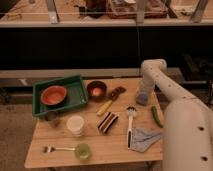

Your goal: Place sponge in plastic cup

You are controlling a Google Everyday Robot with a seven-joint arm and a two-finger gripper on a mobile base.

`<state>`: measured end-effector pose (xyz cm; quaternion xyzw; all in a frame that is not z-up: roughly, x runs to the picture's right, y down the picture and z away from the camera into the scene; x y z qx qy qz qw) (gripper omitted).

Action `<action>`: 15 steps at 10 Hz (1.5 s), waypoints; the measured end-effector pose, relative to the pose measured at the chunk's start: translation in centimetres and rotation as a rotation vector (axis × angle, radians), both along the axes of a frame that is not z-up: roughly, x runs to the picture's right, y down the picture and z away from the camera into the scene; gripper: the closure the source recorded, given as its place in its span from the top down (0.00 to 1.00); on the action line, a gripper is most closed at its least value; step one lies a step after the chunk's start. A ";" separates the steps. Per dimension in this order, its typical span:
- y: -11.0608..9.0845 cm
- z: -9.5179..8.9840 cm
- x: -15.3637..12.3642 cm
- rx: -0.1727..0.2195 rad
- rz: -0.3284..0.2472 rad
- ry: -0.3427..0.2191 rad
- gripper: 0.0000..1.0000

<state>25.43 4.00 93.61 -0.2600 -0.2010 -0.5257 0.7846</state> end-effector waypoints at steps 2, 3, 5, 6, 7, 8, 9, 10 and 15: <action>-0.4 -0.5 -0.4 -0.004 -0.005 0.009 0.59; 0.1 -0.2 0.3 -0.010 -0.003 0.028 0.59; 1.4 1.2 1.0 -0.013 0.004 0.056 0.59; 1.8 1.8 1.2 -0.013 0.006 0.064 0.59; 1.8 2.0 1.3 -0.012 0.005 0.070 0.59; 1.8 2.0 1.3 -0.012 0.006 0.073 0.59; 1.9 2.2 1.4 -0.013 0.009 0.077 0.57; 1.9 2.2 1.4 -0.013 0.011 0.080 0.50; 2.2 2.2 1.5 -0.017 0.037 0.073 0.02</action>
